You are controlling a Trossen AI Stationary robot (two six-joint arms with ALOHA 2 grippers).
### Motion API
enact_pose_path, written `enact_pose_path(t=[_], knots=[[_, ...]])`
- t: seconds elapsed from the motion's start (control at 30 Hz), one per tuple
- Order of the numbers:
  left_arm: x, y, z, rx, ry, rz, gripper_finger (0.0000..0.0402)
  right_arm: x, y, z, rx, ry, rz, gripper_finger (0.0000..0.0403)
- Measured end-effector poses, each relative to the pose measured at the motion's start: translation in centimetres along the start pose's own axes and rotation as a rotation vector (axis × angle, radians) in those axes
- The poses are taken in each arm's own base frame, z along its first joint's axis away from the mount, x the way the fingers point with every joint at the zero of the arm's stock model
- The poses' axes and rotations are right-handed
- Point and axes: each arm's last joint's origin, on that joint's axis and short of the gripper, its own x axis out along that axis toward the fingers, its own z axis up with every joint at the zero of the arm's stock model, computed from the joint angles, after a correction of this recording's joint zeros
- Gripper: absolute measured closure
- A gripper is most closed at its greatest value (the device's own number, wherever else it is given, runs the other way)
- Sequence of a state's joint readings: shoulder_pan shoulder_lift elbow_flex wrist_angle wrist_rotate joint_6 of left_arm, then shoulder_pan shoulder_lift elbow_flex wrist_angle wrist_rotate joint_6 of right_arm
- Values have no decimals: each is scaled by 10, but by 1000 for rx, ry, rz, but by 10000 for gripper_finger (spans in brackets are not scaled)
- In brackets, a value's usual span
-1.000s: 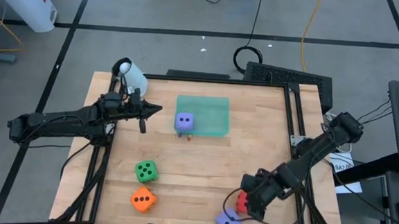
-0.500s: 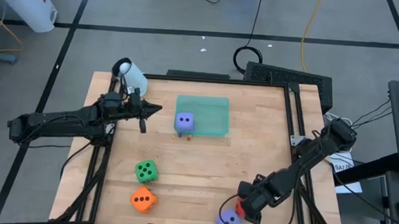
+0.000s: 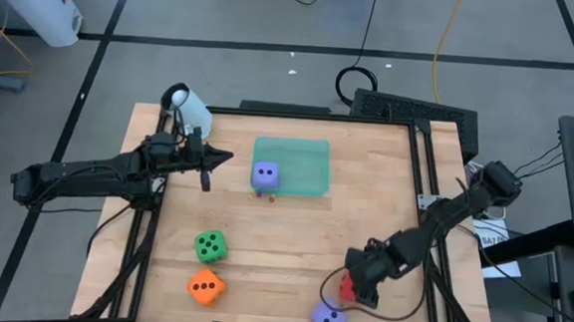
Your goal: Pick & Place Dice
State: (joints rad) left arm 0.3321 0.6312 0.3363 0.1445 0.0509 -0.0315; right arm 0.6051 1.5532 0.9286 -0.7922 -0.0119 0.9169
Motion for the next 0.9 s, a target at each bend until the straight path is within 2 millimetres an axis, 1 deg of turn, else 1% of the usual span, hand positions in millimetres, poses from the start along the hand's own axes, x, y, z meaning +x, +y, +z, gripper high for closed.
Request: enact_pose_path(t=[0.23, 0.47, 0.6, 0.7, 0.9], knots=[[1, 0, -1, 0, 9, 0, 380, -2, -34, 8, -26, -118, -54, 39], [1, 0, -2, 0, 22, 2, 380, -10, -61, 18, -32, -146, -74, 59], [1, 0, -3, 0, 26, 2, 380, -23, -65, 21, -34, -211, -1, 58], [1, 0, -3, 0, 28, 2, 380, -35, -66, 21, 3, -280, 79, 51], [1, 0, -4, -1, 46, 3, 380, -51, -70, 17, 27, -357, 143, 52]])
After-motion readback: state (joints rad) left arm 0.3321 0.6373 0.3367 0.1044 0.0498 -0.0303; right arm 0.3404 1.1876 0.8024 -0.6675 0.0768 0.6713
